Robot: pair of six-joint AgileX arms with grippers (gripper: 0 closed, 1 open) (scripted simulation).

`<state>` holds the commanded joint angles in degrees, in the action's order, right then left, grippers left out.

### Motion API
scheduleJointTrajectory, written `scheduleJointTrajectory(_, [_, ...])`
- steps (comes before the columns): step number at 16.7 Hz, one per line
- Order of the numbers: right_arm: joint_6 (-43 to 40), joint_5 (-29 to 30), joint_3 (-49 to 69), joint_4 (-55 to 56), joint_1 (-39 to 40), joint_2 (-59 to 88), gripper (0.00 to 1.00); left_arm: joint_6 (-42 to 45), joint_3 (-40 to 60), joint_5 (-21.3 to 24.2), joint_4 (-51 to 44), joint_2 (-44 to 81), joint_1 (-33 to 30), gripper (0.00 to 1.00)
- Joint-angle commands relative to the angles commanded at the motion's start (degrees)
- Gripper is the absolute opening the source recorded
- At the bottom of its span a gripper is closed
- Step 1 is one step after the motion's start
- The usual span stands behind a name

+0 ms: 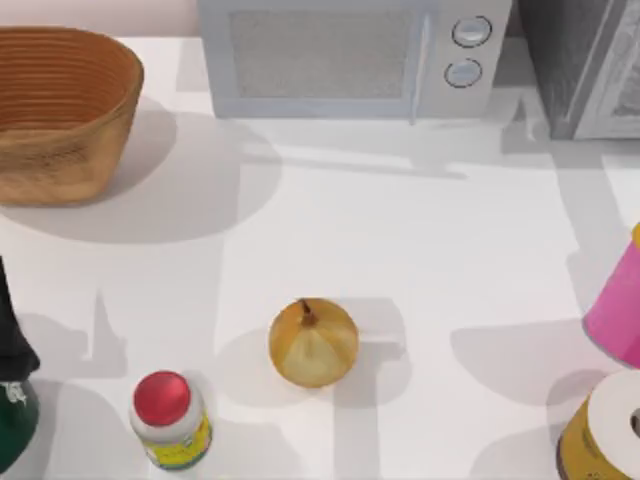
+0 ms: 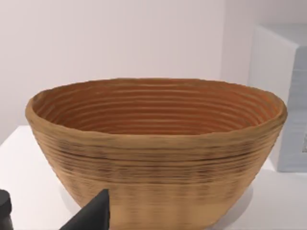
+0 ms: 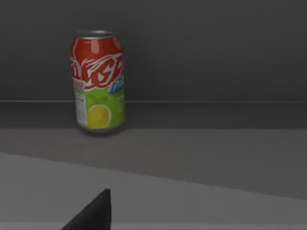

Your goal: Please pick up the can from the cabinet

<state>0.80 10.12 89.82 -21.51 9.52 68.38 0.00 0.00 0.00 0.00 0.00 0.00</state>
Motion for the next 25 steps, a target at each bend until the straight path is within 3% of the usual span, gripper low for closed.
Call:
scheduleJointTrajectory(5, [0.1,1.1,9.8,-2.4,1.0,7.5,1.00,0.0,0.0,0.0,0.0,0.0,0.0,1.00])
scheduleJointTrajectory(11, [0.1,1.2,9.9,-2.2,0.9,7.7,1.00,0.0,0.0,0.0,0.0,0.0,0.0,1.00])
scheduleJointTrajectory(20, [-0.1,9.2,16.4,7.2,8.5,23.4,1.00,0.0,0.0,0.0,0.0,0.0,0.0,1.00])
scheduleJointTrajectory(25, [-0.1,9.3,16.4,7.4,8.4,23.9,1.00,0.0,0.0,0.0,0.0,0.0,0.0,1.00])
